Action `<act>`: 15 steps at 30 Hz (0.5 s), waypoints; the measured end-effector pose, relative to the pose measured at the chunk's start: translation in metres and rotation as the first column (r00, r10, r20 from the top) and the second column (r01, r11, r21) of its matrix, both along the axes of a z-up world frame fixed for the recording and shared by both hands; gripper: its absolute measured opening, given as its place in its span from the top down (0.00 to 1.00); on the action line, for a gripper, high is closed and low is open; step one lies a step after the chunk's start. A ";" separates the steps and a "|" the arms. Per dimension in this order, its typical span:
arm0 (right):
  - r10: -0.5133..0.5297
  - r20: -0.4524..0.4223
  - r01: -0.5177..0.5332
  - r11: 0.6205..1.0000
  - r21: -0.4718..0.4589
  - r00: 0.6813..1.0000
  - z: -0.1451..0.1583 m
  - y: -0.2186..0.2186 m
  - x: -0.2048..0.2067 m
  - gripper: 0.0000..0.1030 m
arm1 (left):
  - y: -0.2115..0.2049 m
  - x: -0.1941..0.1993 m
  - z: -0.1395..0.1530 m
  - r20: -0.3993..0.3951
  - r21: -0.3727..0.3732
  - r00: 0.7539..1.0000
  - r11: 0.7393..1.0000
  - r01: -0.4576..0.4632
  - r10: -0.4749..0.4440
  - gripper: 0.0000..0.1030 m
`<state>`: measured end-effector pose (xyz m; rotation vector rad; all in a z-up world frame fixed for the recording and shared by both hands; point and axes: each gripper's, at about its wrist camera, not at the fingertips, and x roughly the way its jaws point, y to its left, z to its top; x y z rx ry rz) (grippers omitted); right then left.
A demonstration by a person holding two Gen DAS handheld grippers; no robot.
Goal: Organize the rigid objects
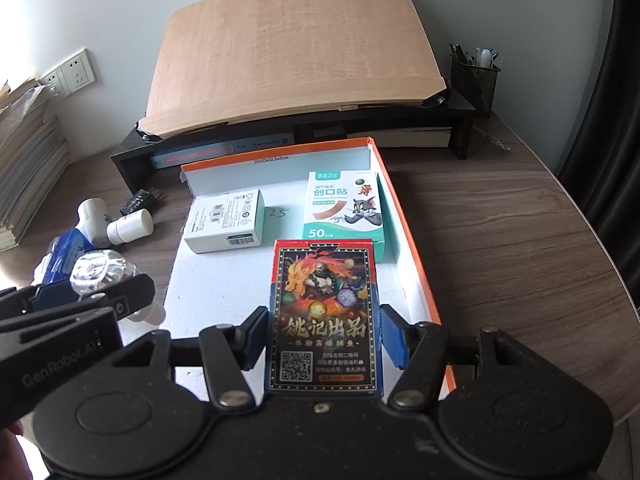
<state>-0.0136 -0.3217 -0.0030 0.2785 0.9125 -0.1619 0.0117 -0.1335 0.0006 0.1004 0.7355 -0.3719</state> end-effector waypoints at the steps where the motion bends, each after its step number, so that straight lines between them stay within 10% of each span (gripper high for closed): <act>1: 0.000 0.000 0.000 1.000 -0.001 1.000 0.000 0.001 0.000 0.31 | 0.000 0.000 0.000 -0.001 0.000 1.000 1.000 -0.001 0.001 0.51; 15: 0.004 -0.013 -0.004 1.000 0.001 1.000 -0.004 0.002 0.008 0.31 | 0.002 0.006 -0.003 -0.013 0.002 1.000 1.000 -0.009 0.009 0.51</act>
